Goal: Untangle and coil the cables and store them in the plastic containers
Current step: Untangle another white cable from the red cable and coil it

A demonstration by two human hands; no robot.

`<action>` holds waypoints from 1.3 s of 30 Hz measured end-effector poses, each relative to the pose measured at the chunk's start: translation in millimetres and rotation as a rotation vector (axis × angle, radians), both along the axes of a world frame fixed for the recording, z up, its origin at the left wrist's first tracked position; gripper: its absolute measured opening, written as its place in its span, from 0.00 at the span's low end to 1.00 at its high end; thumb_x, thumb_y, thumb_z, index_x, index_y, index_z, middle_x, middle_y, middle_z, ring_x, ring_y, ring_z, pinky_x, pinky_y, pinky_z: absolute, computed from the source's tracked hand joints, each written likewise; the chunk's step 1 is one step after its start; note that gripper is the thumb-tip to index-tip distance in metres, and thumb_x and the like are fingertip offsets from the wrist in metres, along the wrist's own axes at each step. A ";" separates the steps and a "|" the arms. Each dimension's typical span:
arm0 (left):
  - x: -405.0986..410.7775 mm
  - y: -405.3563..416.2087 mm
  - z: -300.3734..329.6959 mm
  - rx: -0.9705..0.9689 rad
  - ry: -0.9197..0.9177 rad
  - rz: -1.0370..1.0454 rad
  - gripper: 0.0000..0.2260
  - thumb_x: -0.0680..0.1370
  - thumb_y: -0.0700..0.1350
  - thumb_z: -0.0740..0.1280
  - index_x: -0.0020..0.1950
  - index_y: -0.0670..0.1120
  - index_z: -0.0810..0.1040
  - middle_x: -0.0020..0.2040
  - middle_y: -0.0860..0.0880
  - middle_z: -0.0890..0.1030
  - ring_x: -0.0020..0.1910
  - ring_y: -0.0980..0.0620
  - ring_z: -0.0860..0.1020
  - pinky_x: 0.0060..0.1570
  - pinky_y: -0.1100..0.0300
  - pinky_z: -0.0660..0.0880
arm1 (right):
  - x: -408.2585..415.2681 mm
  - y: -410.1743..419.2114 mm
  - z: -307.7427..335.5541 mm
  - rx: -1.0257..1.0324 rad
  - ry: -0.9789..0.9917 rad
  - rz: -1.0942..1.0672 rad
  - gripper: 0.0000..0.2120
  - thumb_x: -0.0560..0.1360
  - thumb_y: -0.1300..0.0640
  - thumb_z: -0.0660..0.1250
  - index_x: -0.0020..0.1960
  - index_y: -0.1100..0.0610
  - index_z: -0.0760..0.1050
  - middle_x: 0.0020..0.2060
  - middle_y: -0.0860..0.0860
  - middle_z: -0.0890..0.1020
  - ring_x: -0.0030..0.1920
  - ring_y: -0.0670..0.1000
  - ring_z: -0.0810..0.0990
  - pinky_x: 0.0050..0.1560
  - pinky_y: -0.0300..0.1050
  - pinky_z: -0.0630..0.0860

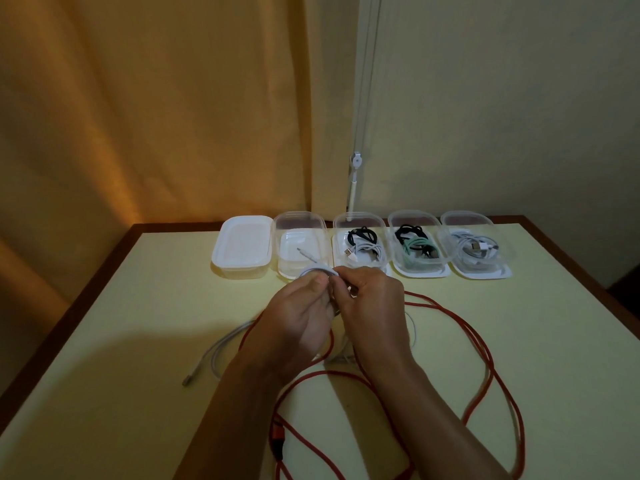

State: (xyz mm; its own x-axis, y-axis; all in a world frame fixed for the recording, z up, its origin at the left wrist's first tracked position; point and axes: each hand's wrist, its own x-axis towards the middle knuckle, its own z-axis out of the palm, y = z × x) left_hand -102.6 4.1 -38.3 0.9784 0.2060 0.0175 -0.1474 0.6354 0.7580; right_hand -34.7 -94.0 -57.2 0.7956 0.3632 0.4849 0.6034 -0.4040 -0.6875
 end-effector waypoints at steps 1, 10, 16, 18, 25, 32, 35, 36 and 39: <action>-1.5 0.9 0.2 0.002 -0.014 -0.011 0.17 0.79 0.41 0.57 0.64 0.32 0.70 0.60 0.37 0.79 0.63 0.46 0.78 0.58 0.60 0.76 | 0.3 0.0 0.2 0.007 -0.010 -0.003 0.09 0.79 0.56 0.66 0.47 0.55 0.85 0.35 0.51 0.83 0.37 0.50 0.79 0.39 0.52 0.77; 6.9 -20.0 8.4 -0.157 -0.092 0.100 0.21 0.81 0.44 0.58 0.69 0.32 0.65 0.65 0.32 0.71 0.65 0.43 0.73 0.64 0.55 0.74 | 0.7 4.3 -1.7 0.058 -0.208 -0.115 0.08 0.76 0.59 0.69 0.53 0.58 0.85 0.40 0.52 0.84 0.43 0.54 0.80 0.43 0.46 0.75; 7.5 -12.1 12.4 -0.187 0.065 0.078 0.25 0.79 0.46 0.55 0.73 0.34 0.66 0.71 0.37 0.72 0.71 0.45 0.71 0.70 0.53 0.66 | 4.4 -1.5 0.7 0.128 -0.277 -0.141 0.09 0.73 0.64 0.74 0.53 0.60 0.85 0.41 0.54 0.84 0.43 0.54 0.81 0.44 0.46 0.77; -0.4 -4.6 16.9 -0.067 0.097 0.051 0.24 0.78 0.47 0.57 0.70 0.34 0.69 0.69 0.38 0.75 0.70 0.44 0.73 0.69 0.52 0.68 | 12.6 -8.3 0.4 0.145 -0.246 -0.163 0.09 0.73 0.64 0.75 0.53 0.59 0.85 0.41 0.53 0.85 0.43 0.53 0.81 0.44 0.46 0.78; -13.4 24.0 14.6 1.174 -0.029 0.612 0.11 0.84 0.41 0.59 0.57 0.45 0.80 0.51 0.50 0.82 0.49 0.55 0.79 0.49 0.63 0.73 | 18.8 -14.4 3.9 -0.012 -0.182 0.013 0.06 0.75 0.60 0.73 0.51 0.55 0.86 0.38 0.51 0.85 0.41 0.52 0.80 0.43 0.49 0.78; -10.6 40.7 -33.2 1.617 0.115 0.317 0.22 0.79 0.59 0.52 0.63 0.49 0.77 0.63 0.52 0.78 0.67 0.50 0.70 0.70 0.47 0.63 | 21.7 -21.0 9.9 -0.110 -0.013 0.204 0.07 0.75 0.60 0.73 0.53 0.55 0.87 0.40 0.50 0.87 0.40 0.46 0.81 0.44 0.40 0.76; -11.7 34.5 -31.8 1.408 0.150 0.233 0.13 0.80 0.55 0.56 0.52 0.50 0.75 0.42 0.51 0.79 0.44 0.52 0.76 0.45 0.48 0.73 | 22.8 -24.7 11.1 -0.125 0.032 0.221 0.08 0.76 0.60 0.73 0.54 0.55 0.86 0.43 0.49 0.87 0.41 0.43 0.81 0.45 0.34 0.74; -12.0 32.0 -30.7 1.366 0.163 0.211 0.12 0.80 0.56 0.56 0.51 0.50 0.73 0.40 0.51 0.79 0.41 0.51 0.77 0.43 0.46 0.74 | 22.7 -25.5 12.5 -0.127 0.046 0.227 0.08 0.76 0.60 0.73 0.55 0.54 0.86 0.43 0.48 0.87 0.43 0.43 0.81 0.45 0.31 0.74; -14.1 26.1 -32.8 1.342 0.176 0.218 0.11 0.80 0.58 0.54 0.50 0.54 0.70 0.37 0.51 0.77 0.37 0.51 0.76 0.42 0.42 0.75 | 22.3 -25.9 15.4 -0.106 0.132 0.242 0.09 0.76 0.60 0.73 0.55 0.54 0.86 0.43 0.46 0.86 0.45 0.39 0.81 0.44 0.26 0.72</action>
